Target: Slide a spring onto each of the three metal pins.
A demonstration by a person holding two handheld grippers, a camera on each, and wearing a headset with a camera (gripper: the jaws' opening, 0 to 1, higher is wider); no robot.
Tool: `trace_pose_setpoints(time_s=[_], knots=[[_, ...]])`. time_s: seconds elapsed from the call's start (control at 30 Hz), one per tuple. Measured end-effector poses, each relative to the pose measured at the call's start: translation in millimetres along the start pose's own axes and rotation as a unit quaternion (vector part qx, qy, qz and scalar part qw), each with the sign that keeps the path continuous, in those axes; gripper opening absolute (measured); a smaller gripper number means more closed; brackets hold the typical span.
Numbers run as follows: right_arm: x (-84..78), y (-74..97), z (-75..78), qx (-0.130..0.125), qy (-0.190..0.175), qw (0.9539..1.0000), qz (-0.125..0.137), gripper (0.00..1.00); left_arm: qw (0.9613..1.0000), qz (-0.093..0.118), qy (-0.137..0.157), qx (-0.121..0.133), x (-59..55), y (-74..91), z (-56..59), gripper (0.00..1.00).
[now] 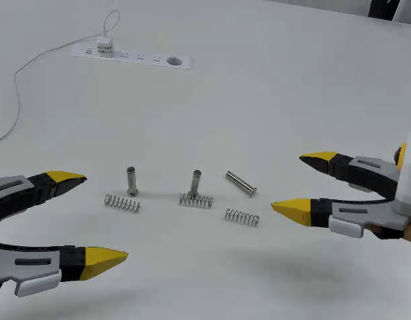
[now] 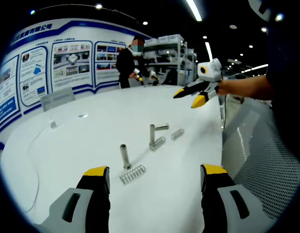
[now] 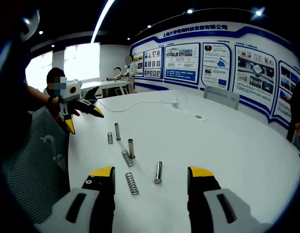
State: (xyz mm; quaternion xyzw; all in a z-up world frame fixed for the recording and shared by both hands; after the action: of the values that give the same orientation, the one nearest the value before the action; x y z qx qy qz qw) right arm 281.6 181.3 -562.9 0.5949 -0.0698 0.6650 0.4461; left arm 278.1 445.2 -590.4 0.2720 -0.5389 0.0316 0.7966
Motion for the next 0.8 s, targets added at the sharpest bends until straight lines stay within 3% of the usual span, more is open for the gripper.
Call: trace_pose_setpoints(time_s=[0.23, 0.4, 0.43, 0.57, 0.8], knots=[[4.8, -22.9, 11.0, 0.002, 0.006, 0.9991, -0.041, 0.5, 1.0, -0.004, -0.005, -0.003, -0.9, -1.5, 3.4, 0.77], [2.6, -40.0, 17.0, 0.005, 0.001, 0.9969, -0.078, 0.36, 0.9999, -0.005, -0.008, -0.003, -0.3, -1.5, 3.5, 0.77], [0.5, -43.4, 18.7, 0.004, -0.004, 0.9955, -0.095, 0.33, 0.9999, -0.006, -0.009, -0.003, -0.3, -1.6, 3.3, 0.77], [0.3, -58.7, 19.7, 0.012, -0.006, 0.9936, -0.112, 0.3, 0.9999, -0.005, -0.01, -0.003, 0.7, -2.6, 3.8, 0.77], [-8.0, -81.7, 17.1, 0.031, -0.009, 0.9858, -0.165, 0.22, 0.9999, -0.006, -0.011, -0.004, -0.1, -2.9, 4.6, 0.76]])
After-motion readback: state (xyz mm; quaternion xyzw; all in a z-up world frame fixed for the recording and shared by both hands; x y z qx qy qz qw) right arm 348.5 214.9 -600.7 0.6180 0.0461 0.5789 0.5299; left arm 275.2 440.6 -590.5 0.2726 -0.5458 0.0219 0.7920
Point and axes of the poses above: the centre of the closed fingertips' face, and the gripper's own axes: y roughly backward along the fingers, z roughly to its right, x roughly out of its top, the point moved 3 cm from there along y, roughly backward along the fingers, and after that the axes turned 15 degrees about y, right-handed, at the moved point
